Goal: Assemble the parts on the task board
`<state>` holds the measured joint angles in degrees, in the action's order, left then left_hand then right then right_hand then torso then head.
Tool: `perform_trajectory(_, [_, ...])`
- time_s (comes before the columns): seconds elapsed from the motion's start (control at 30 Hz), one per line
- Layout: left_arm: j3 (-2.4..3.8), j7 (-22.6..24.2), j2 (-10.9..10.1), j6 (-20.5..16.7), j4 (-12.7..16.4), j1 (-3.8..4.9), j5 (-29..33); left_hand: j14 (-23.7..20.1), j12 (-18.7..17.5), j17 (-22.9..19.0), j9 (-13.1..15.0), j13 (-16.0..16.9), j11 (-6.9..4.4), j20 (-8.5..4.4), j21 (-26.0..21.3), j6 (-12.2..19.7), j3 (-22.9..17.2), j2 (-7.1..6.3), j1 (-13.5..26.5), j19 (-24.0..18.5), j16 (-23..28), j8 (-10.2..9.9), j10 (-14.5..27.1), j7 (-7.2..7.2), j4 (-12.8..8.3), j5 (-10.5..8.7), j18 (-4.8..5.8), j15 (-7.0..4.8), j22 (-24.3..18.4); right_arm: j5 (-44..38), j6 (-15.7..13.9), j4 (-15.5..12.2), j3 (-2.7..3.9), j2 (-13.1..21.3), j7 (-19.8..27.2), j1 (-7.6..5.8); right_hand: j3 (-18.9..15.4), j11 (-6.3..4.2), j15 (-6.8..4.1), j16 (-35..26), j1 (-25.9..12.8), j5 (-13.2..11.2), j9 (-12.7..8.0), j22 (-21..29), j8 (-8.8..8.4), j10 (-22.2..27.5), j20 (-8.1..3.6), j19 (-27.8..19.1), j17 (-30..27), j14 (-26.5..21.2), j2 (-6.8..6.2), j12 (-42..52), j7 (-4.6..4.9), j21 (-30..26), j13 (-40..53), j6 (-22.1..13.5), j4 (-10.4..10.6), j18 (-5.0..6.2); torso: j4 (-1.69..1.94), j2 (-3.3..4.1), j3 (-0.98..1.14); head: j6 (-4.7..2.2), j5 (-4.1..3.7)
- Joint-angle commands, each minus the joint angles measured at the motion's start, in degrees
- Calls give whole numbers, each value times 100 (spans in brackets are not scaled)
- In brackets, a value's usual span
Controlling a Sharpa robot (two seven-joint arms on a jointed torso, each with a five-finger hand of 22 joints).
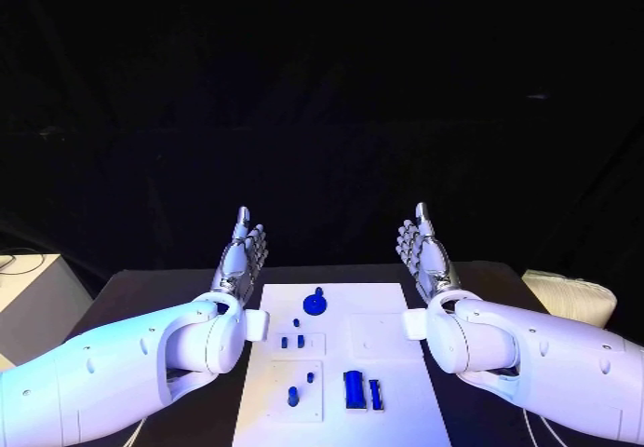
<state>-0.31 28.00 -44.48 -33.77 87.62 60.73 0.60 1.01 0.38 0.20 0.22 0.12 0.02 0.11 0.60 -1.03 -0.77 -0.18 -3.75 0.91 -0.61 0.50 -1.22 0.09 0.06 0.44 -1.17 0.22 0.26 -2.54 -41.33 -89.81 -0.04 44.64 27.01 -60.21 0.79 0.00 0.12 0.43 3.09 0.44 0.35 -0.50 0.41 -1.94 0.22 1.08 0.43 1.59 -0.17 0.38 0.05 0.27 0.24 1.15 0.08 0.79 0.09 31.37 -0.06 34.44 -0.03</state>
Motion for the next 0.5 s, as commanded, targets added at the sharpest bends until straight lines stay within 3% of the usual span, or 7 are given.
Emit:
perform_trajectory(0.03, [21, 170, -13, -906, 155, -36, -57, -101, -38, -20, -22, -12, -2, -11, -60, 103, 77, 18, 375, -91, 61, -50, 122, -9, -6, -44, 117, -22, -26, 254, -279, -14, 4, 5, 279, 5, -79, 0, -12, -43, -309, -44, -35, 50, -41, 194, -22, -108, -43, -159, 17, -38, -5, -27, -24, -115, -8, -79, -9, -19, 6, -6, 3])
perform_trajectory(0.5, [31, 179, -22, -1035, 233, -57, -60, -101, -38, -20, -22, -12, -2, -11, -60, 103, 77, 18, 375, -91, 61, -50, 122, -9, -6, -44, 117, -22, -26, 254, -279, -14, 4, 5, 279, 5, -79, 0, -12, -43, -309, -44, -35, 50, -41, 194, -22, -108, -43, -159, 17, -38, -5, -27, -24, -115, -8, -79, -9, -19, 6, -6, 3])
